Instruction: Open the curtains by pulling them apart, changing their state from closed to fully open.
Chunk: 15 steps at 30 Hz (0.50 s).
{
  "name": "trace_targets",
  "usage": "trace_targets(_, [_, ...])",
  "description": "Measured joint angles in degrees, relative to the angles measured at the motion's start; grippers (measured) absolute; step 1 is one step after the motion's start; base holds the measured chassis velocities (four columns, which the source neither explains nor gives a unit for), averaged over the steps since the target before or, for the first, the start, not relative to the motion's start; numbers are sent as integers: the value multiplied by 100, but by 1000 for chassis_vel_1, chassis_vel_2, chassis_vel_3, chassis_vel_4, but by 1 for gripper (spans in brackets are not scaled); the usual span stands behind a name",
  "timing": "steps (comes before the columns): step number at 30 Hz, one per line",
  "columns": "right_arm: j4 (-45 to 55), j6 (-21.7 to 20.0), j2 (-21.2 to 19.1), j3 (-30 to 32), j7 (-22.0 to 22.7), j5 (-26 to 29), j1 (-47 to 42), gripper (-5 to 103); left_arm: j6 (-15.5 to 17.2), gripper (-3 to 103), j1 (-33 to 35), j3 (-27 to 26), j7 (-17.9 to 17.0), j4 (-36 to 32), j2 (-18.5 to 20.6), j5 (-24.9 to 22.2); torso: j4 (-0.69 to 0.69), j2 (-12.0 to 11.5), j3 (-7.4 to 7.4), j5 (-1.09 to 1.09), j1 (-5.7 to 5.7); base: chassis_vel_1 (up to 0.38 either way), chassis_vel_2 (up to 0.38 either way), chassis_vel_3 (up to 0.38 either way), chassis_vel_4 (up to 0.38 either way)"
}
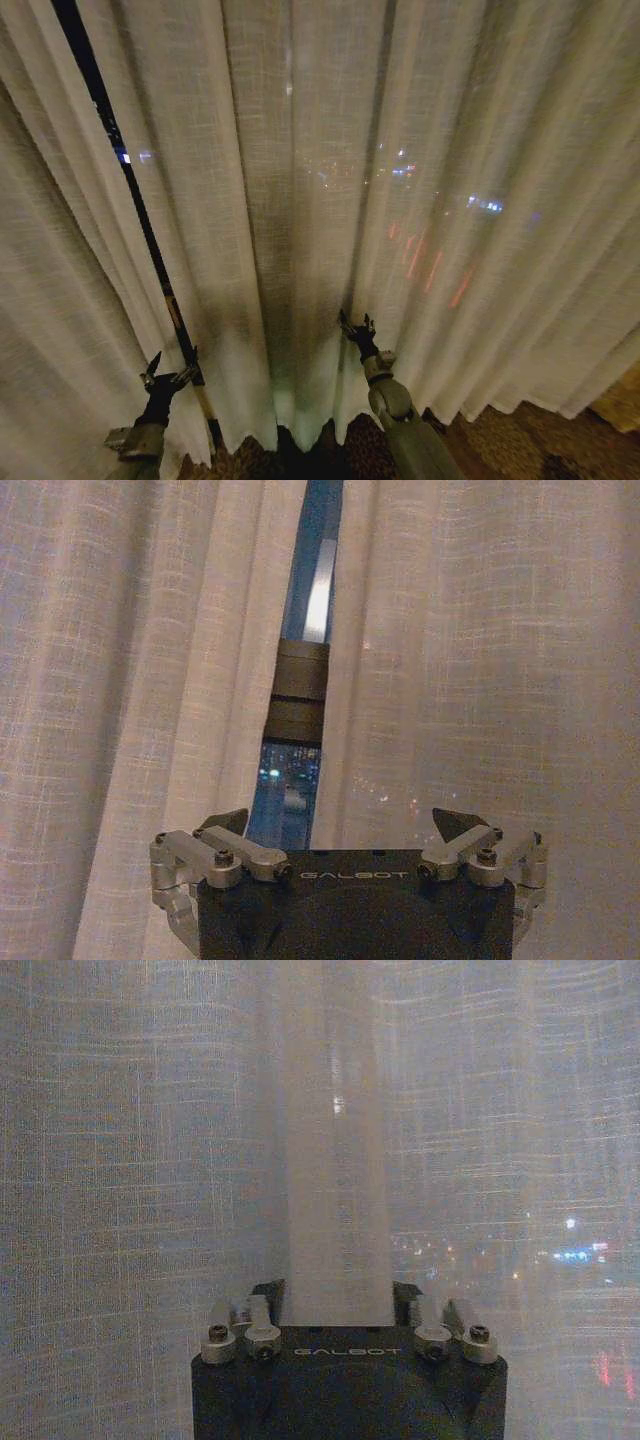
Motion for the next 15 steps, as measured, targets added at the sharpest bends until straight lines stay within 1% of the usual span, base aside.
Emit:
trace_targets(1, [2,8,3,1,-8,-7,-10,57,0,100,0,0,0,0,0,0,0,0,0,0,0,0,0,0,0])
trace_targets(2, [13,25,5,9,-31,-19,-38,52,0,100,0,0,0,0,0,0,0,0,0,0,0,0,0,0,0])
trace_targets(3, [13,25,5,9,-31,-19,-38,52,0,100,0,0,0,0,0,0,0,0,0,0,0,0,0,0,0])
trace_targets(6, [55,48,8,66,-68,-25,-111,35,0,100,0,0,0,0,0,0,0,0,0,0,0,0,0,0,0])
trace_targets(7, [55,48,8,66,-68,-25,-111,35,0,100,0,0,0,0,0,0,0,0,0,0,0,0,0,0,0])
trace_targets(9, [72,52,-2,104,-74,-32,-155,24,0,100,0,0,0,0,0,0,0,0,0,0,0,0,0,0,0])
trace_targets(10, [200,-2,-70,99,11,190,-235,14,0,100,0,0,0,0,0,0,0,0,0,0,0,0,0,0,0])
trace_targets(12, [235,-40,-87,99,27,266,-253,4,0,100,0,0,0,0,0,0,0,0,0,0,0,0,0,0,0])
trace_targets(14, [236,-50,-88,101,35,270,-255,4,0,100,0,0,0,0,0,0,0,0,0,0,0,0,0,0,0])
trace_targets(15, [239,-54,-85,101,79,265,-255,2,0,100,0,0,0,0,0,0,0,0,0,0,0,0,0,0,0])
